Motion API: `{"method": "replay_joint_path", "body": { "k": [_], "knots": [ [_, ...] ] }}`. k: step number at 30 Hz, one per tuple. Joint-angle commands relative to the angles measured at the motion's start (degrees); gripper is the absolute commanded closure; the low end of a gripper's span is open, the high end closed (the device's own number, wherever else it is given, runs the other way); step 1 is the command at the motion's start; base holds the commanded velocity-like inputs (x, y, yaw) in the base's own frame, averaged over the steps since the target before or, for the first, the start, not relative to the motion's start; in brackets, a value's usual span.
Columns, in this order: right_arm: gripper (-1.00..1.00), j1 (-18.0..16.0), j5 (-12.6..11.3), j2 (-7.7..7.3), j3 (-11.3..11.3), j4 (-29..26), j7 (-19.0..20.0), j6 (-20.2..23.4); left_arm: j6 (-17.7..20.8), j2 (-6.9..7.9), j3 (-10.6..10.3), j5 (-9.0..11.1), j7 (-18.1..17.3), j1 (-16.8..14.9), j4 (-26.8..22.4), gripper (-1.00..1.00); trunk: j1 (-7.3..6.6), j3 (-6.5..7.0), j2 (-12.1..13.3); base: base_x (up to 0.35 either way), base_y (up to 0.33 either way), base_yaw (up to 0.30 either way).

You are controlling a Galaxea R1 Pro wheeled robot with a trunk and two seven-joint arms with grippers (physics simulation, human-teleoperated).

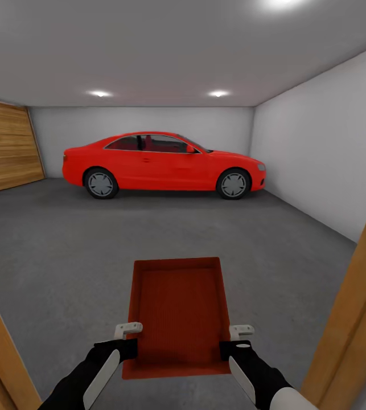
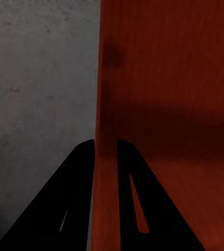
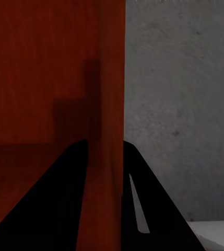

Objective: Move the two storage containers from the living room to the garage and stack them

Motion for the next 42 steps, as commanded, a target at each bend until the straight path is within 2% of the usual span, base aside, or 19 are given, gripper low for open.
{"method": "replay_joint_path", "body": {
  "k": [1, 31, 42],
  "knots": [
    [1.0, 0.0, -0.4, -0.08, -0.1, 0.0, -0.3, 0.3, -4.6, 0.08, 0.2, 0.2, 0.5, -0.1, -0.8, 1.0, 0.0, -0.07, 0.0, 0.016, 0.013, 0.0],
    [1.0, 0.0, -0.4, -0.08, -0.1, 0.0, -0.3, 0.3, -4.6, 0.08, 0.2, 0.2, 0.5, -0.1, -0.8, 1.0, 0.0, -0.07, 0.0, 0.003, 0.021, 0.012],
    [1.0, 0.0, -0.4, -0.08, -0.1, 0.0, -0.3, 0.3, -4.6, 0.08, 0.2, 0.2, 0.5, -0.1, -0.8, 1.0, 0.0, -0.07, 0.0, 0.123, 0.0, 0.0]
  ]
}}
